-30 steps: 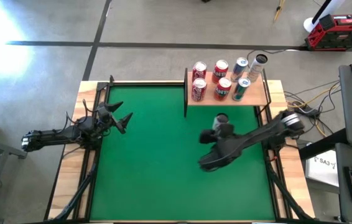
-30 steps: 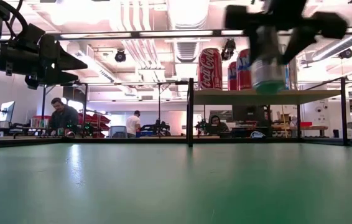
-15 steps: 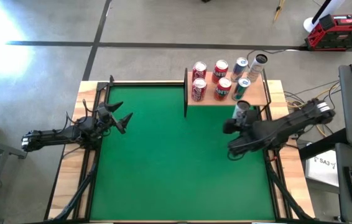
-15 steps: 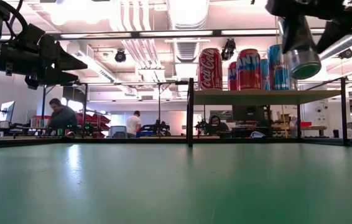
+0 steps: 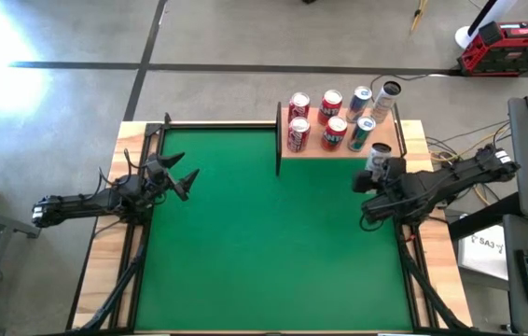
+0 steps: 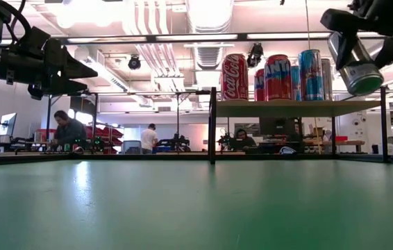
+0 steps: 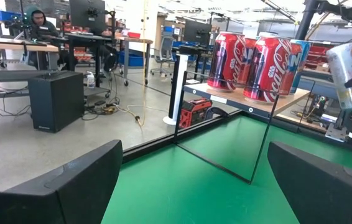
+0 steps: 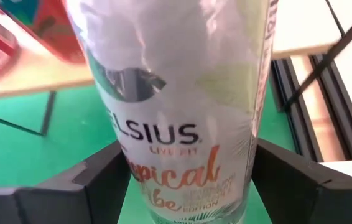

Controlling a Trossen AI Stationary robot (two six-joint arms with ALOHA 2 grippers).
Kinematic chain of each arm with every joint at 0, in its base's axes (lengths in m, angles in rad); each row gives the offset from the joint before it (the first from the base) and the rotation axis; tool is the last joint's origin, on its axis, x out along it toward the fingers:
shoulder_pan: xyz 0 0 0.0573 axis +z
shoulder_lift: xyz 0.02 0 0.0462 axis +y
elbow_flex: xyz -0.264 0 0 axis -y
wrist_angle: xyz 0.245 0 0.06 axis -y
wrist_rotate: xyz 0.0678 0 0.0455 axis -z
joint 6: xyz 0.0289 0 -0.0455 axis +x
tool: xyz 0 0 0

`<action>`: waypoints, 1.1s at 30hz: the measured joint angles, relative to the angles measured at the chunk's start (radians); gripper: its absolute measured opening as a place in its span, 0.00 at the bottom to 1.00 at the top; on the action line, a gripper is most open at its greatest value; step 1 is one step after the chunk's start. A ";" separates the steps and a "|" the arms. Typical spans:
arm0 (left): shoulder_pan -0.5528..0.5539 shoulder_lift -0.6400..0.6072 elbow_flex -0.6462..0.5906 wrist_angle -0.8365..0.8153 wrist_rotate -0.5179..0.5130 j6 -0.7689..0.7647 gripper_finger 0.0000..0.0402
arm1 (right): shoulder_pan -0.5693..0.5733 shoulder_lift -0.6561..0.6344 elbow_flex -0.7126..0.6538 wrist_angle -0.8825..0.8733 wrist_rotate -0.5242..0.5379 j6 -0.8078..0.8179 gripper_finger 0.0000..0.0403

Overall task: Place canned beverage on shelf
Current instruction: Put the white yellow soda can on the shelf aligned with the other white yellow soda can

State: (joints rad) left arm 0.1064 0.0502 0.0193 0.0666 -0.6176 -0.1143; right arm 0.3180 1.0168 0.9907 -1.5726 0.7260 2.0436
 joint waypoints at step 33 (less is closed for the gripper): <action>0.000 0.000 0.000 -0.001 0.000 0.000 0.96 | 0.111 0.569 0.225 0.141 -0.099 0.128 0.67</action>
State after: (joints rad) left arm 0.1066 0.0502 0.0193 0.0654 -0.6176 -0.1143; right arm 0.4294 1.5861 1.2161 -1.4311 0.6266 2.1715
